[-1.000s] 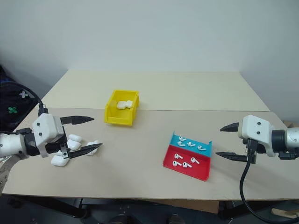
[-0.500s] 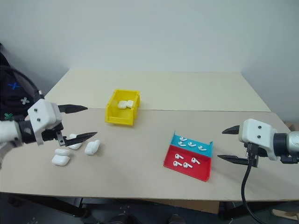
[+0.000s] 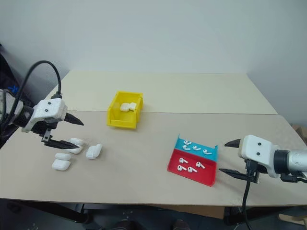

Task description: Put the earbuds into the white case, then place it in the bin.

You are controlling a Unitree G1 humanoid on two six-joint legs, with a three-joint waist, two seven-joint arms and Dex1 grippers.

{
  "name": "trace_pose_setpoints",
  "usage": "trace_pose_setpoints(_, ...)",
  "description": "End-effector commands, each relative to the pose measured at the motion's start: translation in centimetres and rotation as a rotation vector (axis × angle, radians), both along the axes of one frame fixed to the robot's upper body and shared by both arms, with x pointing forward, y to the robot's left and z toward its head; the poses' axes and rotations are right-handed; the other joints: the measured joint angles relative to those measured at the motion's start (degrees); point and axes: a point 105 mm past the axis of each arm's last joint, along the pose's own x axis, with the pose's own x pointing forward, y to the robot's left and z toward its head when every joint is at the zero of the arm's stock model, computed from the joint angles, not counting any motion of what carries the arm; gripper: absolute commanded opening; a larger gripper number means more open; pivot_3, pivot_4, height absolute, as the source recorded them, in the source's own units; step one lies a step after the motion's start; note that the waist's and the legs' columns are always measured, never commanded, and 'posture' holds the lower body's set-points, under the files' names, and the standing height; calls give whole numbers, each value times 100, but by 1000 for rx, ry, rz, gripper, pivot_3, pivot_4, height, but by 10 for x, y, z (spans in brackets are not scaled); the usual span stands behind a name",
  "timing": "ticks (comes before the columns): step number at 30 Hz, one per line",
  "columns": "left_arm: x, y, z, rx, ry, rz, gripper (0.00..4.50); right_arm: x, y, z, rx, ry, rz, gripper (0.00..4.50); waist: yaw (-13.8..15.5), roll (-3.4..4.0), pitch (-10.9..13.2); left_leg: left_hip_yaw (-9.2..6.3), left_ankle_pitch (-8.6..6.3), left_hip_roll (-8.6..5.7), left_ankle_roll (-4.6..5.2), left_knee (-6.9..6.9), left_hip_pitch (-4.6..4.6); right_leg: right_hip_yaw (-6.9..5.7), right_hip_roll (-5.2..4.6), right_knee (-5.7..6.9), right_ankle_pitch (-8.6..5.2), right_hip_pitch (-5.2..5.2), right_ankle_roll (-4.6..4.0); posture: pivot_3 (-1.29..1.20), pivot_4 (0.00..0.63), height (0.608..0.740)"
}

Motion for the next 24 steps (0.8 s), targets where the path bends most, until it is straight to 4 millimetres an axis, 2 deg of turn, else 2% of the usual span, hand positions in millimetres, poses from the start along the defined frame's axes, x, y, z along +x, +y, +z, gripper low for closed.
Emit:
trace_pose_setpoints(1,8,8,-8,120,42,-34,4500,0,6,5,12,-37,4,4476,23,-6,3,0,0,0,0,1,-2,0,0,0,3,-1,5,0,150,740)
trace_pose_setpoints(6,24,19,-9,339,94,-36,4500,-5,8,3,8,-14,13,4476,103,-16,8,-4,1,-1,0,11,-20,-3,0,0,4,-9,7,0,150,740)
trace_pose_setpoints(11,31,17,-5,472,132,-79,4500,-3,2,10,-21,18,21,4476,90,-18,9,-1,0,-3,2,15,-53,3,-3,-1,10,-41,17,0,150,740)
trace_pose_setpoints(19,33,-4,-14,484,195,-134,4500,5,-10,20,-76,51,32,4476,68,-21,11,5,-1,-2,6,13,-57,22,4,8,11,-62,18,0,150,740)
trace_pose_setpoints(24,34,-13,-22,477,220,-113,4500,10,-10,20,-87,45,36,4476,71,-21,11,8,-1,-3,6,14,-57,26,4,10,11,-64,19,0,150,740)
